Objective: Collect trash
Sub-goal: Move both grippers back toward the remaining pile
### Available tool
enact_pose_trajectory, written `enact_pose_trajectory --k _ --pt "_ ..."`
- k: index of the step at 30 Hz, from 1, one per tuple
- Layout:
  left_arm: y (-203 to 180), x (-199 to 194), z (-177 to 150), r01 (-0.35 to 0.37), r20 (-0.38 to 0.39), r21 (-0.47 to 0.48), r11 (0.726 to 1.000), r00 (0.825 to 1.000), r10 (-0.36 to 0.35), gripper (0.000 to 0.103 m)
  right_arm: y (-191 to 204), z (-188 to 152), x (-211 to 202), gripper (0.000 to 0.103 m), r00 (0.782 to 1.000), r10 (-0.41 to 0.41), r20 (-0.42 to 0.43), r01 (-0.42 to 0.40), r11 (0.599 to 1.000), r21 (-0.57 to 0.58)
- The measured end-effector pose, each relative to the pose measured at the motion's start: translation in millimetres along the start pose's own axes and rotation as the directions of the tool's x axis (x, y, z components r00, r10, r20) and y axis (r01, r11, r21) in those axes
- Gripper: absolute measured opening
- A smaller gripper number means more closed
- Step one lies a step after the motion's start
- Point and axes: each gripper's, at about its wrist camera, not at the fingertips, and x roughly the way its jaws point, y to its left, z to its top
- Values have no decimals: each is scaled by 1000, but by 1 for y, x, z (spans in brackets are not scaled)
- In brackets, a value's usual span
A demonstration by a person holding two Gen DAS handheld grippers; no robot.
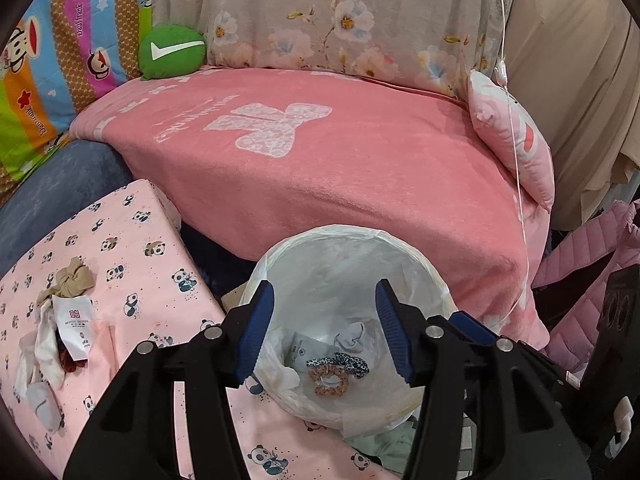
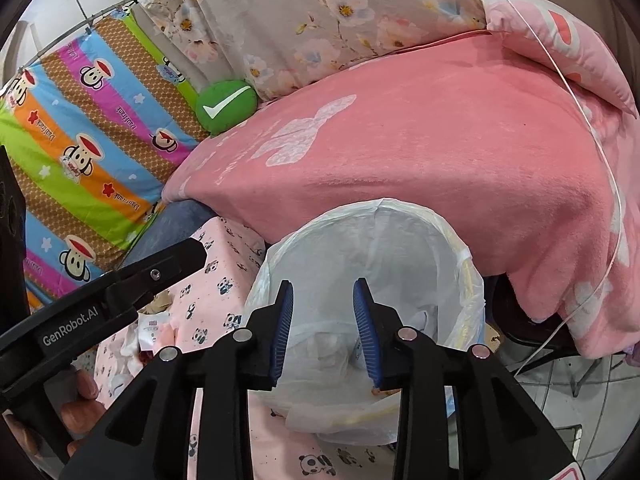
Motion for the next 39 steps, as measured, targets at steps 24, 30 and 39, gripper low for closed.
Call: enact_pose_trajectory --k 24,30,39 --pt "87 -52 -40 -250 0 -124 960 968 252 75 97 -33 -1 51 999 -35 -40 27 982 -190" --pt "122 -63 -63 -326 -26 -170 930 945 326 77 125 -50 5 54 997 -25 -69 8 971 -238" --pt "168 -67 -92 -380 -88 -240 893 925 370 83 160 -75 21 58 993 -20 -112 -12 961 -276"
